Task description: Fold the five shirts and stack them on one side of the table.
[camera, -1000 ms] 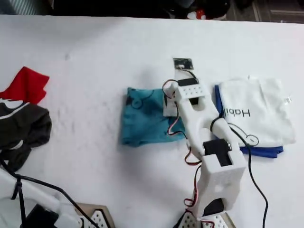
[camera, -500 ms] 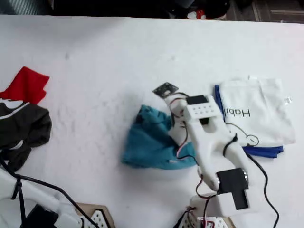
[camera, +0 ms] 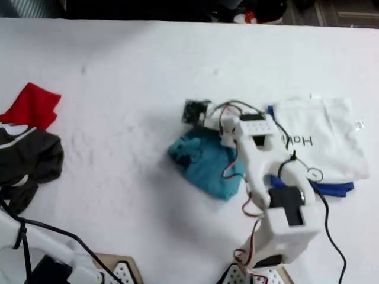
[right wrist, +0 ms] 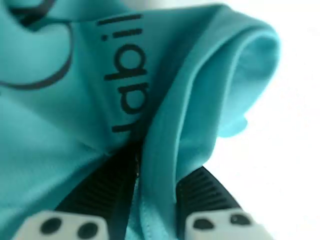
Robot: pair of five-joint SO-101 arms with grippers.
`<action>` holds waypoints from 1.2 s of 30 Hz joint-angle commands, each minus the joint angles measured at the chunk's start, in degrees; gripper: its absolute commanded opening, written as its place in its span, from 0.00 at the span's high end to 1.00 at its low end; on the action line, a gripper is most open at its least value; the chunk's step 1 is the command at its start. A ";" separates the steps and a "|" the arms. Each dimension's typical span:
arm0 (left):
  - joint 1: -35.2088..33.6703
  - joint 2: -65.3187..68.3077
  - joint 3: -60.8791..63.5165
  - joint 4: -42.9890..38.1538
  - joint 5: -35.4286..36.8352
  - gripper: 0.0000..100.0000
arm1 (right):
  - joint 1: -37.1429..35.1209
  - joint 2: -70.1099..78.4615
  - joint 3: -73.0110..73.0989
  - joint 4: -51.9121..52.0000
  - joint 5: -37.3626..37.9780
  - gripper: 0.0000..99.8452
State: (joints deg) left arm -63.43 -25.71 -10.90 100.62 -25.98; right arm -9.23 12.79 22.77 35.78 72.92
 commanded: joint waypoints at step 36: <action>-0.13 -1.54 3.08 -3.08 -0.09 0.98 | -24.22 21.41 -36.84 44.18 -73.49 0.98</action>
State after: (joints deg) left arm -63.43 -25.71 -7.56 98.33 -25.98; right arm -30.95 32.84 -11.60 81.85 -0.13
